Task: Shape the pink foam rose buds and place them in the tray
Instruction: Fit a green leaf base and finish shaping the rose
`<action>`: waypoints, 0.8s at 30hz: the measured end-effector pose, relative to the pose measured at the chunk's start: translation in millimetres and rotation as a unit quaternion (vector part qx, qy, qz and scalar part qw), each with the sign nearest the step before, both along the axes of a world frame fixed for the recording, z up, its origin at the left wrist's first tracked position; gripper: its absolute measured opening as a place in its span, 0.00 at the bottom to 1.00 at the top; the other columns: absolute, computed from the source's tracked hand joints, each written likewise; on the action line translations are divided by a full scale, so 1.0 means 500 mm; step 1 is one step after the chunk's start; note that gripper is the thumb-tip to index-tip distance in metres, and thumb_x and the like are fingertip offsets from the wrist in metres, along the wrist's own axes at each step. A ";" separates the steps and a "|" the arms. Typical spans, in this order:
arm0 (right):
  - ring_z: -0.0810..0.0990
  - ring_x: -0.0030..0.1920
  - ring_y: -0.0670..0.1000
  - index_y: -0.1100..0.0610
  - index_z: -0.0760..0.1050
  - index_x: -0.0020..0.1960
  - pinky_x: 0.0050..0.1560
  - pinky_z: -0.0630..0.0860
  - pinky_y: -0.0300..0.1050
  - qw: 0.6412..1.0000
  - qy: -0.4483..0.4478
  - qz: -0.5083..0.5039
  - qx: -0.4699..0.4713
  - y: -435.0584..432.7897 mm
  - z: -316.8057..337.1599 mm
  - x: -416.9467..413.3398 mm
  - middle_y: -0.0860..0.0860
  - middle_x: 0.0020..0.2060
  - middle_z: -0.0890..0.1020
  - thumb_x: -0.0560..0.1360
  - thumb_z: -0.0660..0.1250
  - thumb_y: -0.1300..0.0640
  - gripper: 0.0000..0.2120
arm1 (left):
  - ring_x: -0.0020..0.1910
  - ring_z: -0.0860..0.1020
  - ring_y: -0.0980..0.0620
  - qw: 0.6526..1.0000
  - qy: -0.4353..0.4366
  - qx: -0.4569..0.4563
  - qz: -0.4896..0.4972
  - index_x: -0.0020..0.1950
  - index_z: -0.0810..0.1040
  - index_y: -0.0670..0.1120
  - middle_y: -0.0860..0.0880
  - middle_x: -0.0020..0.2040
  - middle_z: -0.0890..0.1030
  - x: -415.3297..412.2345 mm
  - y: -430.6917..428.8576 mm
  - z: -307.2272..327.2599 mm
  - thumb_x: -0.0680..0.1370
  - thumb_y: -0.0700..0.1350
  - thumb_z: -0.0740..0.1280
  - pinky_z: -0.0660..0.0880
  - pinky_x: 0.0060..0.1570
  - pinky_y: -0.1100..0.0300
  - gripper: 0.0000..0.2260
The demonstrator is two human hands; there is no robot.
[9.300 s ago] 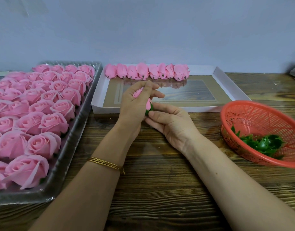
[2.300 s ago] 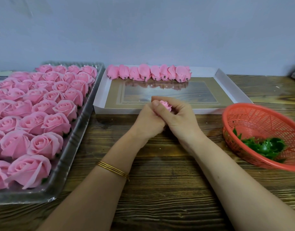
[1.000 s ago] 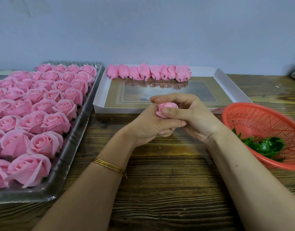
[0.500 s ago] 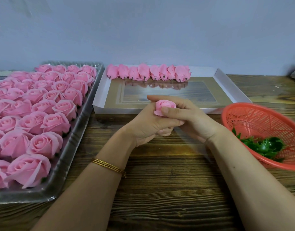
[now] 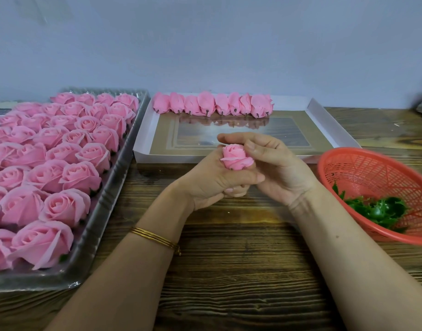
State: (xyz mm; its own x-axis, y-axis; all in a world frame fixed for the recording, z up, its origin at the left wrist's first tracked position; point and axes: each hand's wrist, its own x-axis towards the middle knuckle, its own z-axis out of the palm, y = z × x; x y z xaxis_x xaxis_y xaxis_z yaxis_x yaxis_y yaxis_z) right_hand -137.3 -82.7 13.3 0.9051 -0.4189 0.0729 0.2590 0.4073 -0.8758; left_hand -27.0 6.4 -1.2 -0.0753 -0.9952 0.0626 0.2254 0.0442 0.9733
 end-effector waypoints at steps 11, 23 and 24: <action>0.83 0.47 0.53 0.61 0.85 0.41 0.50 0.81 0.47 0.999 0.026 -0.034 0.002 0.003 0.003 0.010 0.58 0.46 0.84 0.68 0.64 0.67 0.11 | 0.20 0.64 0.60 0.999 -0.005 -0.018 0.038 0.27 0.73 0.51 0.55 0.22 0.67 0.000 -0.008 -0.011 0.74 0.28 0.65 0.61 0.24 0.67 0.22; 0.81 0.52 0.53 0.58 0.82 0.36 0.51 0.80 0.45 0.996 0.007 -0.090 0.003 -0.006 0.017 -0.002 0.56 0.47 0.84 0.67 0.66 0.65 0.07 | 0.21 0.63 0.57 0.995 -0.053 -0.007 0.079 0.33 0.69 0.42 0.52 0.24 0.66 0.003 -0.016 -0.021 0.75 0.29 0.67 0.62 0.24 0.66 0.14; 0.81 0.54 0.52 0.56 0.83 0.36 0.53 0.80 0.44 0.997 -0.001 -0.076 -0.008 -0.004 0.018 -0.002 0.55 0.48 0.85 0.66 0.67 0.64 0.07 | 0.21 0.63 0.57 0.996 -0.050 -0.003 0.074 0.33 0.70 0.42 0.52 0.25 0.66 0.001 -0.016 -0.020 0.75 0.28 0.67 0.62 0.24 0.66 0.15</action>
State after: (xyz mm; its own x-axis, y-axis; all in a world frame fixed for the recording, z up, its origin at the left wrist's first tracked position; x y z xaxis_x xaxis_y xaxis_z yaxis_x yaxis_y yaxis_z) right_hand -138.1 -84.9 22.5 0.8306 -0.5508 0.0826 0.3195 0.3496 -0.8807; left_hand -26.3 -1.6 -11.2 0.0653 -0.9955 0.0685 0.1189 0.0760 0.9900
